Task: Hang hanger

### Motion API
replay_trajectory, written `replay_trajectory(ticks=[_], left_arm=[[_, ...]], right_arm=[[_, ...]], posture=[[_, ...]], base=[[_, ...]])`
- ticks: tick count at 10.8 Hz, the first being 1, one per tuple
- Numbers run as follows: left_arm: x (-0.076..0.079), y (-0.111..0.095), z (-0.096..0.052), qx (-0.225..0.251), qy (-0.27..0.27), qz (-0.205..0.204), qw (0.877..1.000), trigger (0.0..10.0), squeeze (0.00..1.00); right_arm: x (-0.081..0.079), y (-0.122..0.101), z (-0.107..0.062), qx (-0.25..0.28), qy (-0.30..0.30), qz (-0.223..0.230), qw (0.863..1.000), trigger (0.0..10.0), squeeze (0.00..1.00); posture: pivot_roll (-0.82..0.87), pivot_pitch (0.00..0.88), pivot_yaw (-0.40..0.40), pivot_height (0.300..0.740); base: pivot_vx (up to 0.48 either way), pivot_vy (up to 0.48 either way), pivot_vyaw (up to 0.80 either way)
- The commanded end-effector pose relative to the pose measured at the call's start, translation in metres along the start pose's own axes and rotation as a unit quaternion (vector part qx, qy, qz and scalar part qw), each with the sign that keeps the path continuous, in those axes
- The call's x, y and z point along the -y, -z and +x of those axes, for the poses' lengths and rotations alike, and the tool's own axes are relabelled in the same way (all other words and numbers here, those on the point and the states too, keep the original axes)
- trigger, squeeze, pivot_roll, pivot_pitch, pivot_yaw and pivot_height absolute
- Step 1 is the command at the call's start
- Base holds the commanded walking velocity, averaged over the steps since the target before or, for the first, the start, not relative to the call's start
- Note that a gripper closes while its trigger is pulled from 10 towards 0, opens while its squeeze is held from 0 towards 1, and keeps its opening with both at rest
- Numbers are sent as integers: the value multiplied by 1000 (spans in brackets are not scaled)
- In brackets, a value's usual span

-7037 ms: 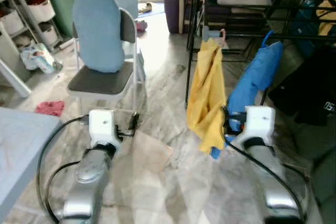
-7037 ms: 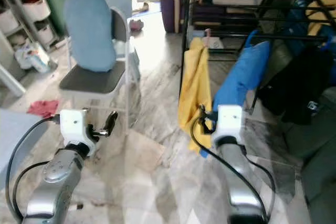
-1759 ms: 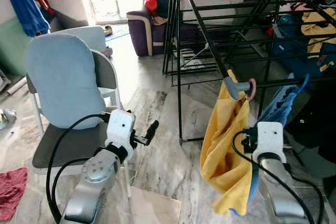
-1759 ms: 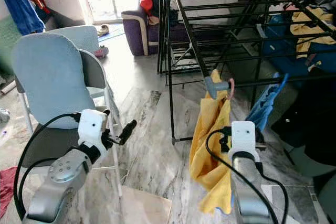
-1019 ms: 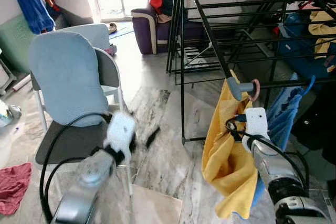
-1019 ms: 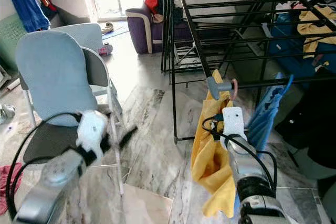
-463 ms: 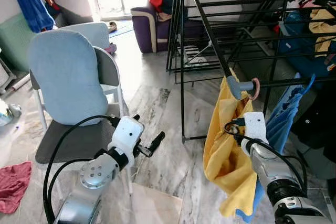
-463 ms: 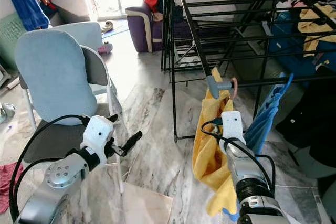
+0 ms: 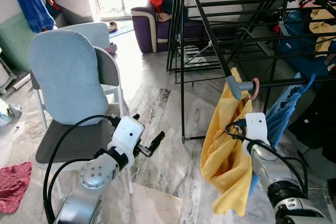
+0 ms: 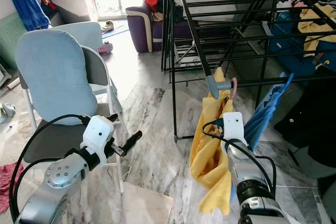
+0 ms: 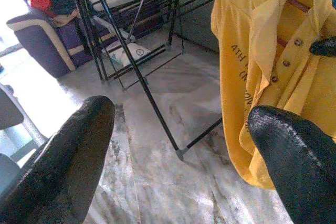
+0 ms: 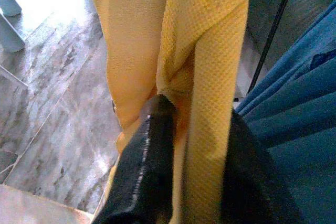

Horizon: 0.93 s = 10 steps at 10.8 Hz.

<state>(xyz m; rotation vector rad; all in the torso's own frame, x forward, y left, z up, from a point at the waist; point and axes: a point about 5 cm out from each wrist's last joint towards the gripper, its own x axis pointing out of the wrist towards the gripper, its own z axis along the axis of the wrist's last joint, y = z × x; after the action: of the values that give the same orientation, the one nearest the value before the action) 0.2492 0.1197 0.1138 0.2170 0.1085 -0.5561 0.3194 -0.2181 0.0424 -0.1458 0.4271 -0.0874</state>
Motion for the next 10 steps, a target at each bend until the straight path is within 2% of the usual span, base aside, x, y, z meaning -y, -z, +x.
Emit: replay_trajectory(ticks=[1,6,8,9,10], left_arm=[[1,-5,0,10,2,13,1000,10000,0],[-7,-9,4,27,-45,15,999,10000,0],[-7,-12,4,37,-57,17,998,10000,0],[-5,-14,3,45,-59,18,997,10000,0],[-6,-14,2,47,-65,17,997,10000,0]], right_arm=[[1,-7,0,21,6,4,1000,0,0],[-2,-13,-10,72,7,-8,997,0,0],[0,-29,-20,129,25,7,991,0,0],[1,-29,-29,141,26,13,990,4627,0],[6,-26,-38,148,33,14,988,10000,0]], posture=[[-48,0,6,740],[-62,0,4,740],[-56,0,8,740],[-54,0,7,740],[-54,0,7,740]], base=[[0,0,0],[0,0,0],[0,0,0],[0,0,0],[0,0,0]])
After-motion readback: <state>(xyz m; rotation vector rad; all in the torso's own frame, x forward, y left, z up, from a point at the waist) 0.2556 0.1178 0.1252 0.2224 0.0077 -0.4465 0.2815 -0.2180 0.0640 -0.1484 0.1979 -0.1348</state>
